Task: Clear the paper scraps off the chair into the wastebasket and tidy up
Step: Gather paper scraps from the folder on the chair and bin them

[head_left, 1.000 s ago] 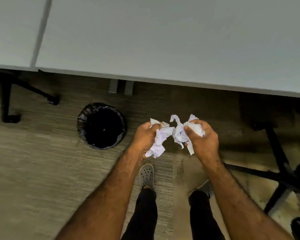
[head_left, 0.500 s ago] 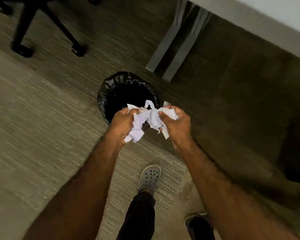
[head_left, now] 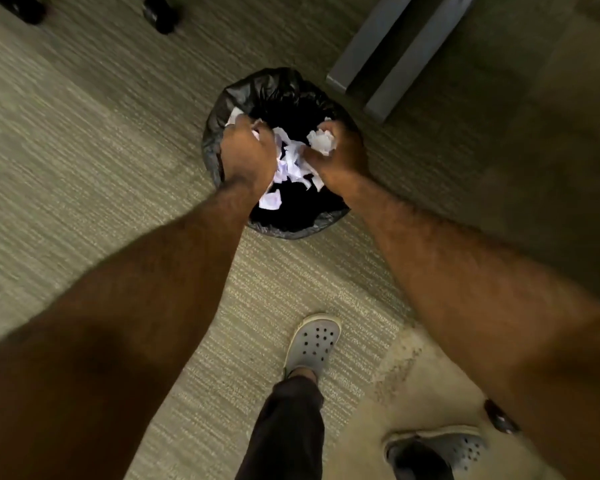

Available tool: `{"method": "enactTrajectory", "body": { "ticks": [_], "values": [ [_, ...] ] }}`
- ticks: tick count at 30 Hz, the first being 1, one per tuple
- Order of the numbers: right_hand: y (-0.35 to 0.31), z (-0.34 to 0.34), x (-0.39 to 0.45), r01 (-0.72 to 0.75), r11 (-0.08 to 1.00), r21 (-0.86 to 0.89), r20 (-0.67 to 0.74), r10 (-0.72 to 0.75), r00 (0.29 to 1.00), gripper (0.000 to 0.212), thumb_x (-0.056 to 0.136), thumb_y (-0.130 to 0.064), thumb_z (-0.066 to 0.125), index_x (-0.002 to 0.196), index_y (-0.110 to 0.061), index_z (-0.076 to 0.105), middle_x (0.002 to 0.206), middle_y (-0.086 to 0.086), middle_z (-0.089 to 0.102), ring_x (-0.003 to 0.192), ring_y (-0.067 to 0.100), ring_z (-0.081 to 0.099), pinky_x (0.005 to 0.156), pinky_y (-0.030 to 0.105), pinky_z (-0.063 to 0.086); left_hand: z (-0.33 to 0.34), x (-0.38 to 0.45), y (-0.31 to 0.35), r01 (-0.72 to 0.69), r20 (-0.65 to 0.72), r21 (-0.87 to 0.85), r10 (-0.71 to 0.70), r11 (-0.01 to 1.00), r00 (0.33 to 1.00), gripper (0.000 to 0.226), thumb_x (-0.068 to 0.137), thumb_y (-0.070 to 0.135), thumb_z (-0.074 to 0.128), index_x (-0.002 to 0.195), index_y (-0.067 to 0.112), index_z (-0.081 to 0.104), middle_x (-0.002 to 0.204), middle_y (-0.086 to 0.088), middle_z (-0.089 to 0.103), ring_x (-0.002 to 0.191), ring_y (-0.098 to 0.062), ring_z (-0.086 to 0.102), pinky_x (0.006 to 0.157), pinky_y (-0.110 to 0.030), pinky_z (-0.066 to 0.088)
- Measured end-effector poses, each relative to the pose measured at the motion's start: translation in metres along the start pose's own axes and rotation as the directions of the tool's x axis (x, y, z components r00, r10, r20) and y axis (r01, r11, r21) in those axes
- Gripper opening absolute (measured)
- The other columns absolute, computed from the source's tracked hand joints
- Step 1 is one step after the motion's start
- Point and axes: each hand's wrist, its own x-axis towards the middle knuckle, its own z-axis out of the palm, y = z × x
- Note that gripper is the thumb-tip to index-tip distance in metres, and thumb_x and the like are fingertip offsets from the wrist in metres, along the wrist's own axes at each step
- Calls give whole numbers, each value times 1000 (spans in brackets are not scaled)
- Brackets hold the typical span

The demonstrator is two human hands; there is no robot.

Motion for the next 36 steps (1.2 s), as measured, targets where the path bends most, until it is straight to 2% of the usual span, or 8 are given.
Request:
{"method": "enactTrajectory", "body": {
  "ticks": [2,4,5,9,14,18,27,36],
  "values": [
    [9,7,5,-5,993,-120,156,24,988,70,84,-53,66,143,-24,42,147,10,41,131,21,43,102,22,35,11,2,-10,-15,219,54,2,998,976,40,99,19,38,133,0,47,137,-29,47,123,-43,47,92,-34,36],
    [15,12,4,26,980,-198,265,28,964,72,90,-60,53,150,-28,30,160,10,22,144,25,27,112,29,27,16,-3,-21,-49,387,99,7,994,922,46,102,15,28,144,-3,30,152,-28,26,136,-45,28,108,-44,29],
    [16,13,1,48,972,-229,275,17,961,69,92,-60,48,151,-29,29,162,10,18,147,26,21,115,33,23,15,-5,-25,-26,405,92,-14,995,914,47,103,19,25,147,0,27,155,-25,22,139,-43,24,112,-46,27],
    [8,1,-22,152,920,-362,200,-83,976,62,95,-60,38,149,-29,33,161,10,22,147,30,19,117,42,22,0,-26,-23,-175,380,160,103,971,919,52,104,34,23,148,8,29,157,-22,22,144,-36,22,117,-47,24],
    [-19,-37,-64,197,939,-281,117,-170,978,56,96,-55,40,142,-23,45,153,14,38,142,30,32,113,42,32,-35,-60,12,-287,335,164,220,944,916,51,103,35,28,145,7,36,156,-20,28,143,-34,27,114,-49,29],
    [-44,-77,-107,195,943,-269,70,-183,981,53,97,-53,41,141,-23,46,147,11,44,131,29,45,101,46,45,-67,-96,47,-401,336,181,327,898,883,50,103,35,30,145,8,37,156,-17,28,144,-33,25,116,-48,25],
    [-81,-183,-206,21,979,-202,-158,-54,986,57,99,-49,42,145,-15,42,151,10,40,141,25,32,115,46,28,-132,-191,140,-484,351,82,429,871,832,54,102,40,30,146,9,35,159,-14,21,147,-29,18,118,-50,18],
    [-80,-295,-302,-116,987,-109,-377,67,924,59,97,-53,41,144,-18,42,153,7,39,143,22,30,116,45,27,-162,-300,229,-690,464,-19,617,724,635,57,101,43,30,145,9,38,159,-13,24,147,-28,18,119,-48,17]
  ]
}}
